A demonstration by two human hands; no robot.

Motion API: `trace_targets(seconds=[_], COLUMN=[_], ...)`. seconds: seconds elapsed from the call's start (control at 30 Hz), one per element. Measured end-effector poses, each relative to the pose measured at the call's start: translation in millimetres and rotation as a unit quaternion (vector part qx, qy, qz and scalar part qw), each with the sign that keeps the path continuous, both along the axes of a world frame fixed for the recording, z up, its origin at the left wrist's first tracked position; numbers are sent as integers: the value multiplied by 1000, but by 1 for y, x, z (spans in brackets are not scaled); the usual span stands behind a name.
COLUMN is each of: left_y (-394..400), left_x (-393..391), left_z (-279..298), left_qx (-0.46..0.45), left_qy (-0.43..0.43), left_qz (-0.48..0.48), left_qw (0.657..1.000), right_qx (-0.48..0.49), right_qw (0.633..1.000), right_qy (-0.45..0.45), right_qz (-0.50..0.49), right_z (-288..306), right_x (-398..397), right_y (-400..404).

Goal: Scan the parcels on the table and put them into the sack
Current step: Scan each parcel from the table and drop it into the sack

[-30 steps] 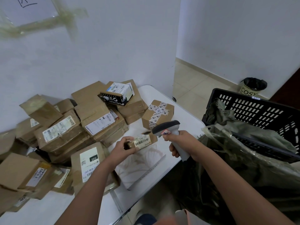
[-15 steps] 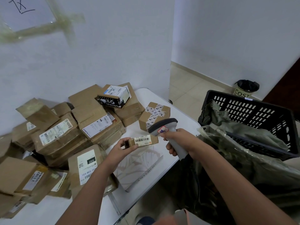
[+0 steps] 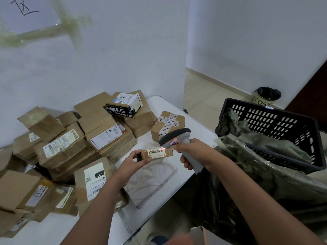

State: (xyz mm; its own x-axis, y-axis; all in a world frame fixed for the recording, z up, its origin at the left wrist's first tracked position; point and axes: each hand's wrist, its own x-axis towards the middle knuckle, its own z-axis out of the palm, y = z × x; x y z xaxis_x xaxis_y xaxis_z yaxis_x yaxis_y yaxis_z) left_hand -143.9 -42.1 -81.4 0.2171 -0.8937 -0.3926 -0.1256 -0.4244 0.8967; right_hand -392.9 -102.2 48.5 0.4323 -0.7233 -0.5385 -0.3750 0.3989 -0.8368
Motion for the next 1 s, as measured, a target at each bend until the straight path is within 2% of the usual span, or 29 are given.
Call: trace_targets(seconds=[0.8, 0.93, 1.0], left_y=[-3, -5, -10], left_x=[-4, -8, -18], left_z=[1, 7, 15], left_qx=[-10, -24, -30], left_qy=[26, 32, 63], left_qz=[18, 15, 4], left_qw=[999, 999, 998], right_qx=[31, 36, 36], right_qw=[998, 996, 993], right_qy=[-35, -19, 3], right_qz=[-50, -76, -108], right_z=[-8, -17, -26], right_x=[-5, -25, -50], right_y=[-4, -12, -20])
